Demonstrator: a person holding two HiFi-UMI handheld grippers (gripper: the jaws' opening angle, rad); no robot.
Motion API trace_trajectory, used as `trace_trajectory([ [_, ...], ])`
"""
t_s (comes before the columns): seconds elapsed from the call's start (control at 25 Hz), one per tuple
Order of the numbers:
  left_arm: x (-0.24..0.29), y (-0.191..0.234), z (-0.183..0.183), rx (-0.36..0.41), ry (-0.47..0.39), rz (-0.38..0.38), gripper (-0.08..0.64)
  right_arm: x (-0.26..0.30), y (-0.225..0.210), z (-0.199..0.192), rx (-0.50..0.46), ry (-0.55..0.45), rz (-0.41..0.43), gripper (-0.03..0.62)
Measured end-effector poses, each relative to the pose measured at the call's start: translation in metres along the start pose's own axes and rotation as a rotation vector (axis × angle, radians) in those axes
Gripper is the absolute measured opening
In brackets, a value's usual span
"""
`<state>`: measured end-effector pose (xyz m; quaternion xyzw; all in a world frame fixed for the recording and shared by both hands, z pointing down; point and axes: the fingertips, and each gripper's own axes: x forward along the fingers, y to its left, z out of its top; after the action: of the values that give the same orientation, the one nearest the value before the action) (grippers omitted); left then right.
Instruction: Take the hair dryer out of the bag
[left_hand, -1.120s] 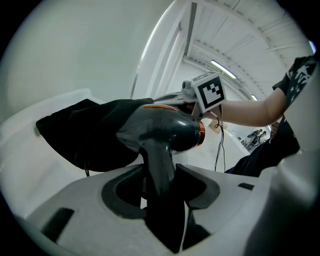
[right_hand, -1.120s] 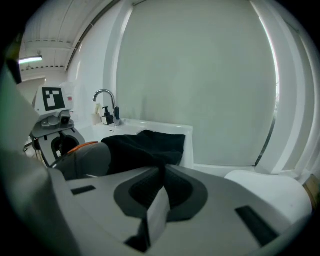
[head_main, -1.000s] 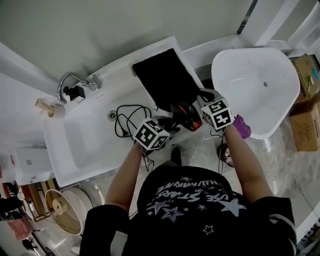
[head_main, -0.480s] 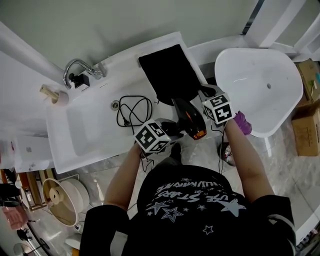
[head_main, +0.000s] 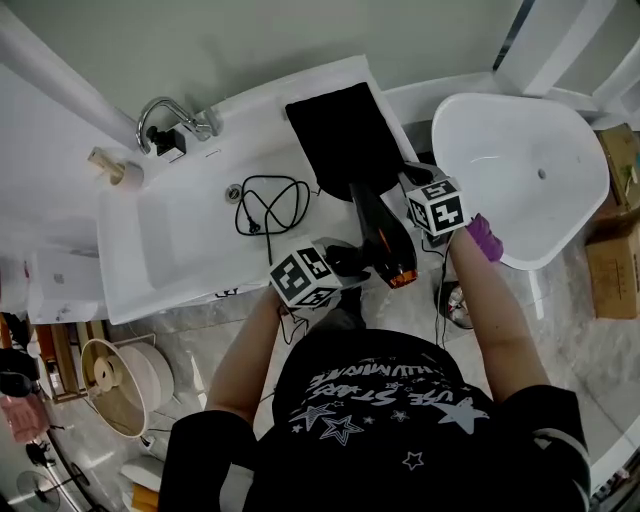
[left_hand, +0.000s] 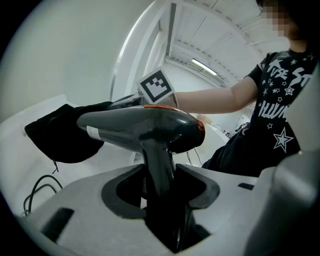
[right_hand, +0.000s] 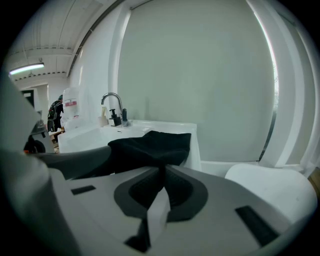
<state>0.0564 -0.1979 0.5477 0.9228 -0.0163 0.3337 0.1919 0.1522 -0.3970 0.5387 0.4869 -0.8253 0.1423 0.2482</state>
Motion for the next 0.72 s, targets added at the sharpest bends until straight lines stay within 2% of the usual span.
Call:
trace_trajectory([
  [0.32,-0.002,-0.031,-0.005,0.035,-0.02,-0.016,0.196,-0.007,0.002,-0.004,0.033,-0.01,-0.017,0.02],
  [0.56,-0.01,-0.042,-0.003,0.01,-0.085,-0.013,0.196,-0.013,0.005,-0.01,0.025,-0.002,-0.052,0.028],
  [0.72,-0.017,-0.045,-0.001,-0.013,-0.137,-0.001,0.196,-0.018,0.012,-0.018,-0.002,0.015,-0.065,0.066],
])
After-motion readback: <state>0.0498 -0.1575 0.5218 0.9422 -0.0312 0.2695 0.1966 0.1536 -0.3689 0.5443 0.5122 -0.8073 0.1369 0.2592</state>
